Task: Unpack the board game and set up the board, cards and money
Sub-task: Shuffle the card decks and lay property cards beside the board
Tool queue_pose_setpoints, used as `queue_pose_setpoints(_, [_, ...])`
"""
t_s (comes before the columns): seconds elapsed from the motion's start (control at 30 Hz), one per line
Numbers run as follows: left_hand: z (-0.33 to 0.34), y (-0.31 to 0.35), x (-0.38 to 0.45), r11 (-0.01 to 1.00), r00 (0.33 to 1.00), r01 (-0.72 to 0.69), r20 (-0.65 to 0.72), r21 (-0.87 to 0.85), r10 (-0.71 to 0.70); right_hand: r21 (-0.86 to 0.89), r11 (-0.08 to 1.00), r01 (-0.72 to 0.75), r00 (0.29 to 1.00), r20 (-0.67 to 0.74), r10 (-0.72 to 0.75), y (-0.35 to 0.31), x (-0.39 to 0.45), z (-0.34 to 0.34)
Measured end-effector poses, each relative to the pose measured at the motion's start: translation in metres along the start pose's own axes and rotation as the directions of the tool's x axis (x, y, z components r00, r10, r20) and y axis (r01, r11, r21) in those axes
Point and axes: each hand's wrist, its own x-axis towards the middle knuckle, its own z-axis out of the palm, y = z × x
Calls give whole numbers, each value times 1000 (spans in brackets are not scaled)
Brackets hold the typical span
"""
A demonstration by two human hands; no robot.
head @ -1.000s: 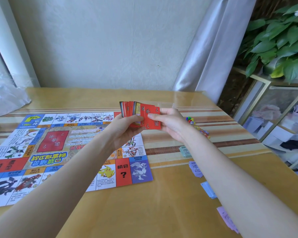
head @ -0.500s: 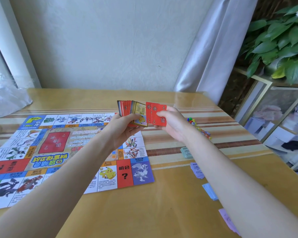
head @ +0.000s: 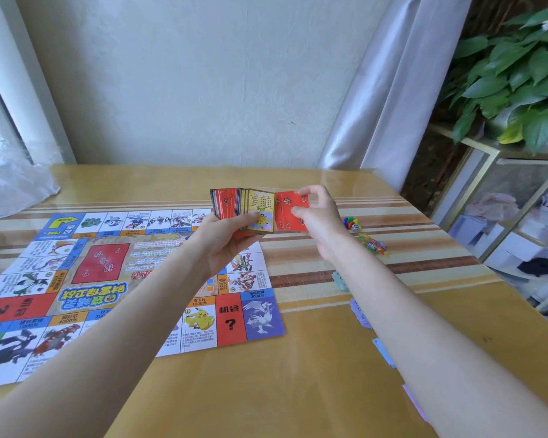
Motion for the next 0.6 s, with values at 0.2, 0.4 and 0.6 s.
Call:
queue_pose_setpoints(0.2, [-9, -2, 1, 999, 995, 32, -92, -34, -35, -115, 972, -204, 979, -50, 200, 23, 1, -17])
queue_pose_setpoints(0.4, [-9, -8, 7, 996, 996, 79, -36, 38, -77, -410, 904, -119, 990, 17, 138, 44, 7, -11])
queue_pose_setpoints(0.6, [-12, -14, 13, 993, 992, 114, -64, 19, -113, -656, 754, 33, 996, 83, 29, 45, 11, -2])
